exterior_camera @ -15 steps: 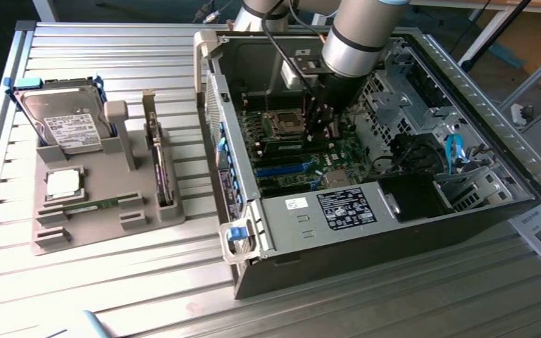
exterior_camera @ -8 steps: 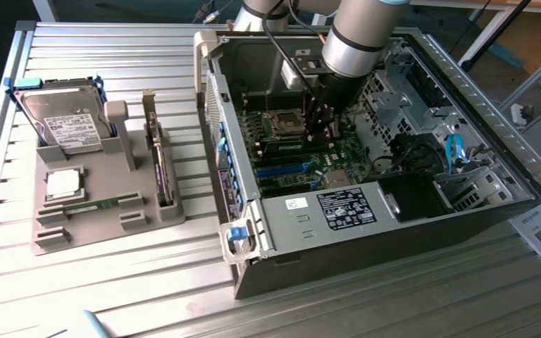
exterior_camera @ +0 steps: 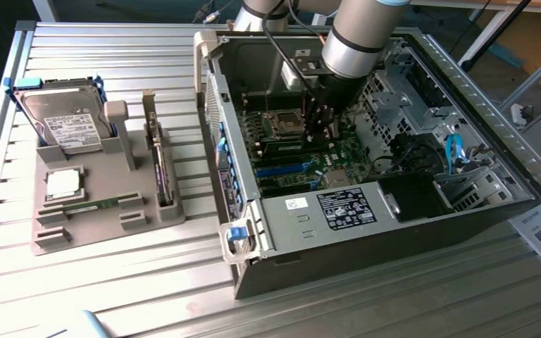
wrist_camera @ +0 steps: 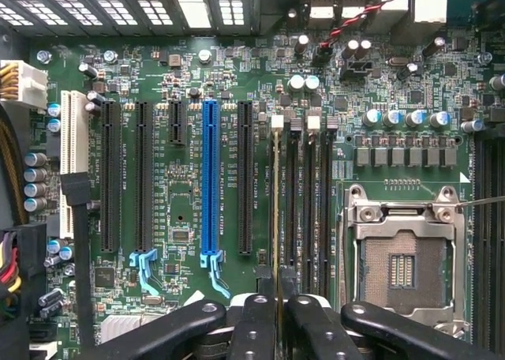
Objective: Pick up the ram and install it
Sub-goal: 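Insert the ram into the slot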
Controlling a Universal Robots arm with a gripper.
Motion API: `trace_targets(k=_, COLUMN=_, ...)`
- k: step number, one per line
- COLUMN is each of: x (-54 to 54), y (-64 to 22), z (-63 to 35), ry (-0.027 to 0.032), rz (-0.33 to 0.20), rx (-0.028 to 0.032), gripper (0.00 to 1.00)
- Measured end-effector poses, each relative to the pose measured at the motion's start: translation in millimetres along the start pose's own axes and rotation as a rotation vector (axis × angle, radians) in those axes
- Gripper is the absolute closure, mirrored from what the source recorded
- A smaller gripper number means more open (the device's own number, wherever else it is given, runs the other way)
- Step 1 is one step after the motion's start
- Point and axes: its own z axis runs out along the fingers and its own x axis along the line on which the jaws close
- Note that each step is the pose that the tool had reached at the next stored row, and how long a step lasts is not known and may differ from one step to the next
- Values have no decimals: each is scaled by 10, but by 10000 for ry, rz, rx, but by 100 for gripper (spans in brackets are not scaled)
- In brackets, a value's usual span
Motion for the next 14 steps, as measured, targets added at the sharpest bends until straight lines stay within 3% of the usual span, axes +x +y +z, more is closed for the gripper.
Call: trace_targets(k=14, x=0, y=-17, z=-10, ry=-3, rz=4, rx=-7, gripper=87)
